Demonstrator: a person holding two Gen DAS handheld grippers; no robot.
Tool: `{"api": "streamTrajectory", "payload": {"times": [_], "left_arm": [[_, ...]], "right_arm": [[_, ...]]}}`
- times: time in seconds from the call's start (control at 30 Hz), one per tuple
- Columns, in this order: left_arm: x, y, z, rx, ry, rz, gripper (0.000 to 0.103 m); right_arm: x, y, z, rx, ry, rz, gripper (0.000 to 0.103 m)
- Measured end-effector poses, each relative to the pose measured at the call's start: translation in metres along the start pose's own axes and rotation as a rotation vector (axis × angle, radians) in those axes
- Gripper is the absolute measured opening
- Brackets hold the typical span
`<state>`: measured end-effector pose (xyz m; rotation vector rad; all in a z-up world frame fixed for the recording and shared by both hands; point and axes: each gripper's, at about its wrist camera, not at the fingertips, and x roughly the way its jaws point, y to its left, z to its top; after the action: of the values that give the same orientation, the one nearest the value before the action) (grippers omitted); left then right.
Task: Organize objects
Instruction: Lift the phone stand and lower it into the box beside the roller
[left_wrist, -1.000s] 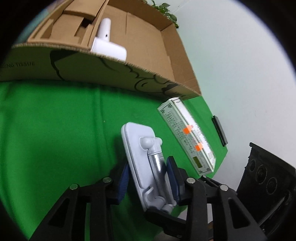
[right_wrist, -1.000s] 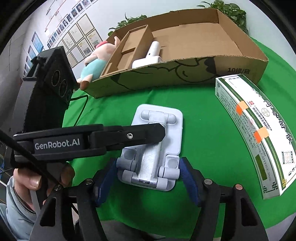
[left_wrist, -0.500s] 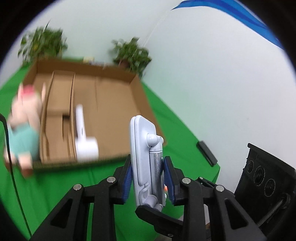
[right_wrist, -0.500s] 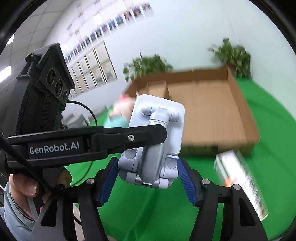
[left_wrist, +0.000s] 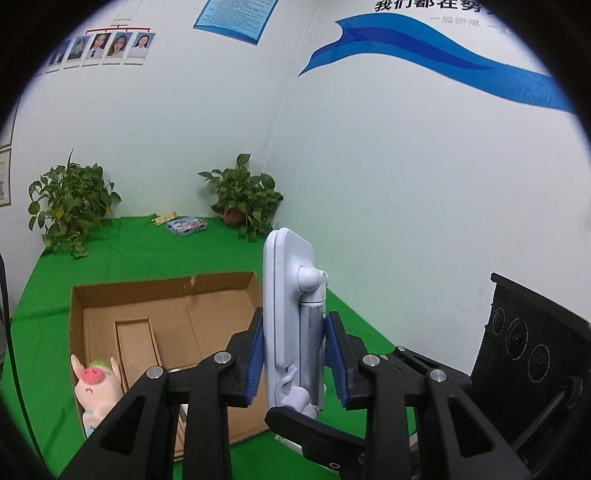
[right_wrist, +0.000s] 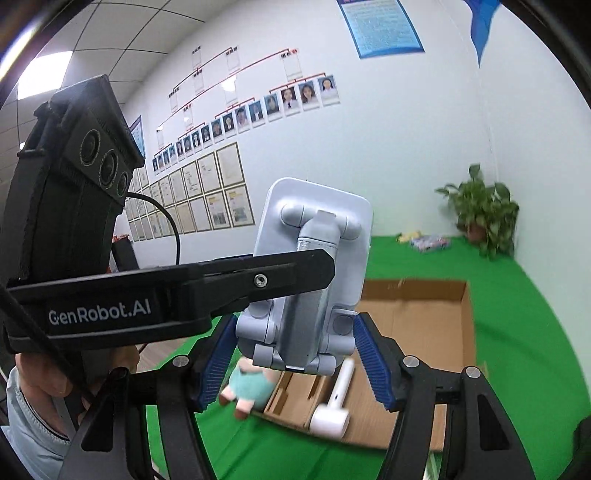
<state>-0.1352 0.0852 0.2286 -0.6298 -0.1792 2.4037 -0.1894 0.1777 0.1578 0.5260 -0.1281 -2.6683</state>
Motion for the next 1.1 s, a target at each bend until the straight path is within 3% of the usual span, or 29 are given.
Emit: {"api": "streamTrajectory", "payload": {"times": [0.17,0.33,0.37,0.4,0.47,0.87,1.1], "left_arm": [[0.009,0.008,0.011,-0.003,0.004,-0.016,0.029],[0.042,0.029,0.008,-0.039,0.055,-0.034,0.028],[0.053,0.034,0.005,-0.045,0.084,-0.052,0.024],[0.058,0.035,0.003,-0.046,0.091,-0.048,0.024],[0.083,0.049,-0.01,-0.068,0.13,-0.038,0.024],[0.202,0.124,-0.116,-0.292,0.395,-0.023,0.024],[0.23,0.138,-0.152,-0.34,0.481,0.017,0.024]], "right_arm": [[-0.006,0.002,0.019,-0.012,0.002,-0.017,0.062],[0.017,-0.014,0.022,0.011,0.041,-0.029,0.062],[0.025,-0.019,0.019,0.018,0.055,-0.031,0.058],[0.034,-0.024,0.016,0.021,0.066,-0.008,0.046],[0.051,-0.033,0.007,0.031,0.099,-0.039,0.045],[0.148,-0.111,-0.106,0.221,0.366,-0.008,0.045],[0.182,-0.138,-0.16,0.297,0.473,0.023,0.044]]}}
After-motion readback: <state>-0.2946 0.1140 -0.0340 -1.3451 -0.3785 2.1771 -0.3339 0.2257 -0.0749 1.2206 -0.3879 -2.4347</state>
